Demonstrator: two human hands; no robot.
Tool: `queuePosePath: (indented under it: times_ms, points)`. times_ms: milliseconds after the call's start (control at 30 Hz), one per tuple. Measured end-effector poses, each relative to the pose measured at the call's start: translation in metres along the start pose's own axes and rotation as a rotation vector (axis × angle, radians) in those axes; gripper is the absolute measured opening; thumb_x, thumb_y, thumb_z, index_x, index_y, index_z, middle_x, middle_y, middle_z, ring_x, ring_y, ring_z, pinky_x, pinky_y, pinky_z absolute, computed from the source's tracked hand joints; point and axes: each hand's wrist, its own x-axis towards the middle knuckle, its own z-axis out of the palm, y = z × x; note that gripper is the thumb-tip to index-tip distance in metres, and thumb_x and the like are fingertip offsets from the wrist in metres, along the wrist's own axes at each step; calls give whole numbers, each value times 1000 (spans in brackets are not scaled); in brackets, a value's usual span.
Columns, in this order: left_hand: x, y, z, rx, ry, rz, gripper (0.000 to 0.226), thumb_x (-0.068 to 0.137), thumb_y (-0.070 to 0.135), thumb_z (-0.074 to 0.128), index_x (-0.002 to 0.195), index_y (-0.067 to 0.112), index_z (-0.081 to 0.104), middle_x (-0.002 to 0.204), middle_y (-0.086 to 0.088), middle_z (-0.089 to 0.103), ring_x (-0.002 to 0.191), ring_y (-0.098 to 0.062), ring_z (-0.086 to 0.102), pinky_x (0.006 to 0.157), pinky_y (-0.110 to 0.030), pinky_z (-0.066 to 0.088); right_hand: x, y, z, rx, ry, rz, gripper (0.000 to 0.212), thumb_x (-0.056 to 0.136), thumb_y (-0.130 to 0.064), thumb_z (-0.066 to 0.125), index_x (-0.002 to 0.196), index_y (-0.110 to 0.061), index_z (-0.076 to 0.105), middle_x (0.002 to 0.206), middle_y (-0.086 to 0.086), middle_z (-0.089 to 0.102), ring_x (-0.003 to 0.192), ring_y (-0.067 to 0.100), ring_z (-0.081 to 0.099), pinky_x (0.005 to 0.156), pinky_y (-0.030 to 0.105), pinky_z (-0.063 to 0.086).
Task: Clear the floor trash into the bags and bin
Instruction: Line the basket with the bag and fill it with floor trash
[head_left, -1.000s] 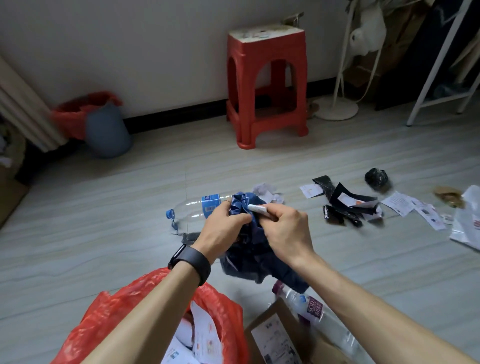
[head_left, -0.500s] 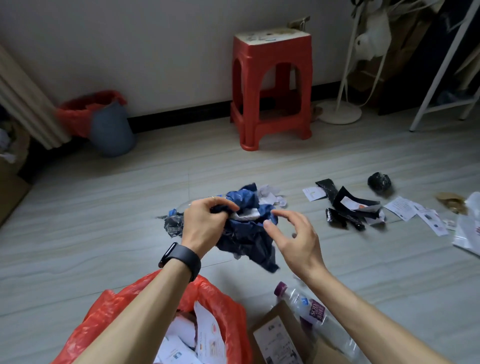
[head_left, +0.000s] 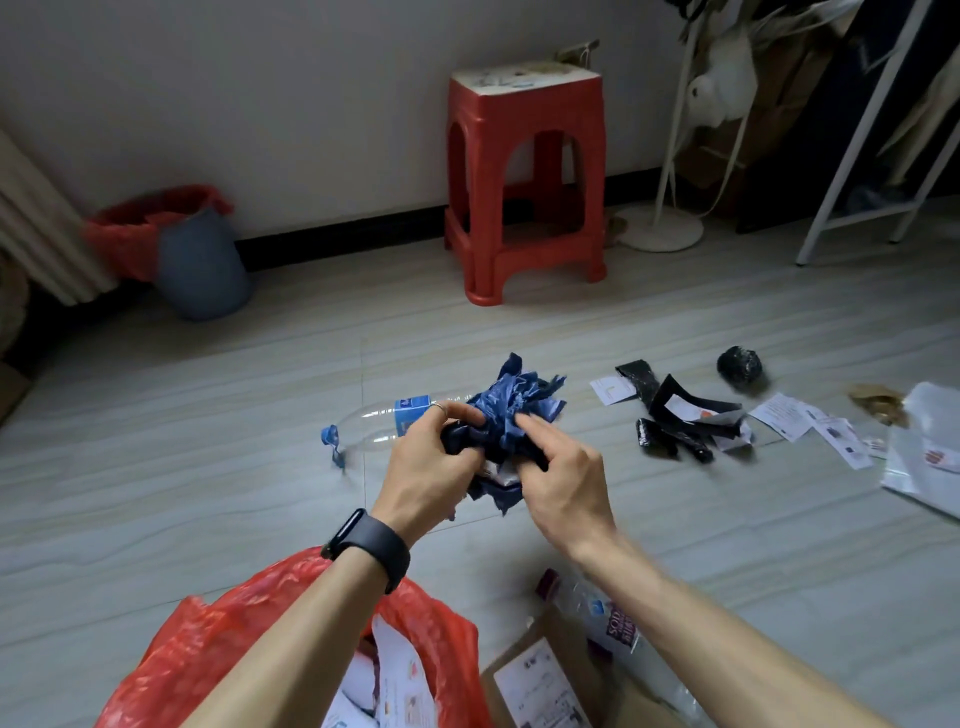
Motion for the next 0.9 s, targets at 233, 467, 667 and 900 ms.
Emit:
queuePosePath:
  times_ms: [233,467,667,900]
  points:
    - [1,11,1,-248,-32,-194,43,77,34,81,108,30,51,86,-5,74,72,-21,72,58,-42,59,-21,0,12,-303,-203,-532,50,88,4,44,135,-2,56,136,11,59,116,39,55,105,42,44]
    - [9,-9,-14,-403,199,-299,32,84,-8,51,90,21,65,77,-7,71,60,-21,69,50,-38,57,-18,-4,0,42,-170,-487,27,78,-3,64,100,-13,77,115,0,72,109,17,66,94,35,53]
    - [11,-18,-43,-26,131,-162,58,69,-18,31,62,23,71,80,-21,69,65,-35,66,58,-50,59,28,0,-19,736,-198,808,54,78,-69,65,119,-35,53,122,-8,61,112,24,60,93,58,51]
    - [2,0,-48,24,40,-105,58,68,-20,32,63,22,72,62,1,70,59,-18,65,52,-26,53,16,-29,25,248,-320,213,59,75,12,50,123,-18,70,130,0,65,120,3,56,104,13,40]
